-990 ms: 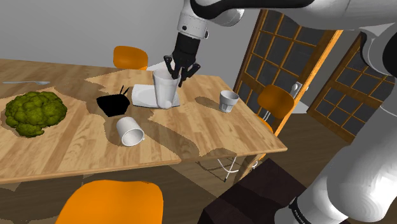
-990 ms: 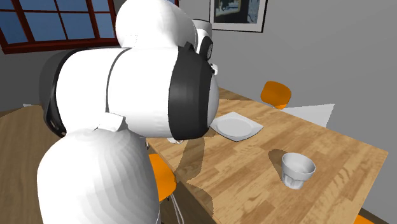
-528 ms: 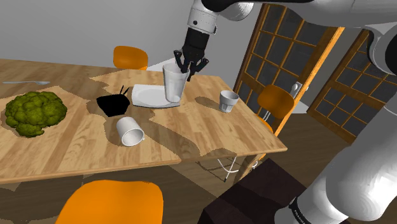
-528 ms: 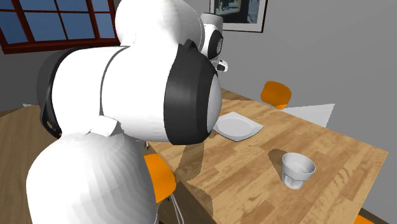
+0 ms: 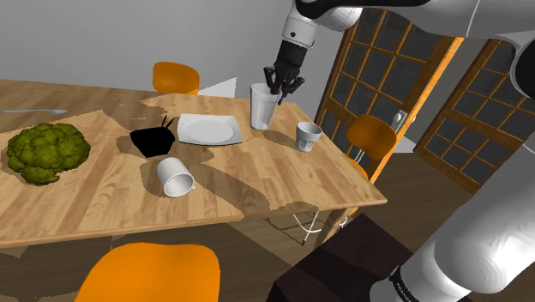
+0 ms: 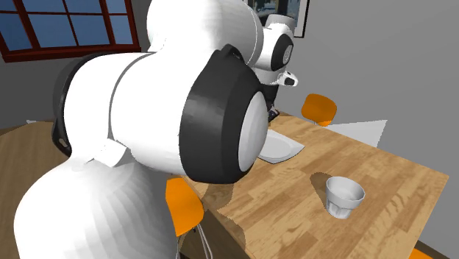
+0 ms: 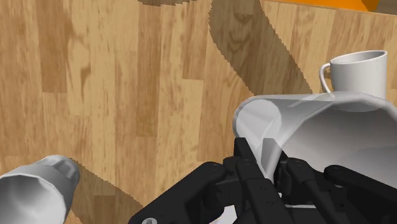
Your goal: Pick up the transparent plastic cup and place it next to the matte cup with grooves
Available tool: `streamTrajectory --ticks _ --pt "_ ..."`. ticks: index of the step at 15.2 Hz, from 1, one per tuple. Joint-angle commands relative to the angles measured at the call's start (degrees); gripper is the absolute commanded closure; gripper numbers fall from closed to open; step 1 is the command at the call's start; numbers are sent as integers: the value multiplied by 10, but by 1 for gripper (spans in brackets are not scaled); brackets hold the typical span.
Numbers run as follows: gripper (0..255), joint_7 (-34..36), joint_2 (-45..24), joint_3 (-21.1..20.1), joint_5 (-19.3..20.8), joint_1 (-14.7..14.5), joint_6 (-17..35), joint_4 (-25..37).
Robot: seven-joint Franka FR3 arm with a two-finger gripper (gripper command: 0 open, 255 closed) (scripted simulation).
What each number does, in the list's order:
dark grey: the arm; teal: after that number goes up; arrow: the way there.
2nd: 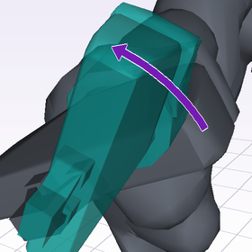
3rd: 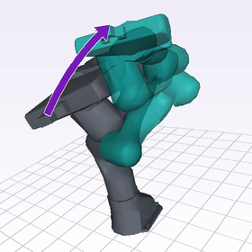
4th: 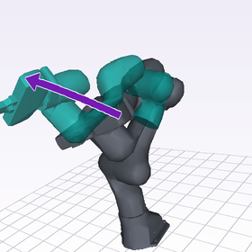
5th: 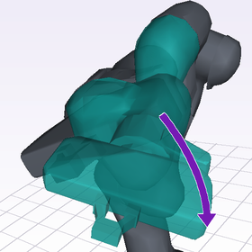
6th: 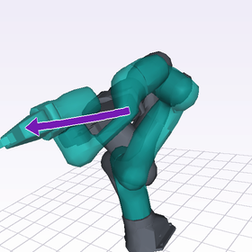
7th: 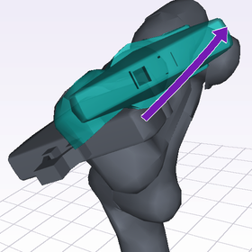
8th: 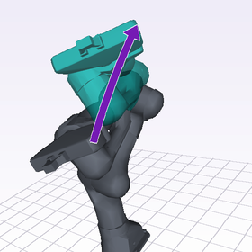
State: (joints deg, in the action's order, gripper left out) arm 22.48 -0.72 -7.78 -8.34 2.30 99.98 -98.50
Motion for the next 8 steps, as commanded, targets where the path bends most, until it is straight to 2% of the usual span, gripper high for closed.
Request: streamTrajectory --ticks 1,8 --pt "255 -29 6 14 -1 14 -2 -7" --pt "255 -120 -12 60 0 61 -23 18"
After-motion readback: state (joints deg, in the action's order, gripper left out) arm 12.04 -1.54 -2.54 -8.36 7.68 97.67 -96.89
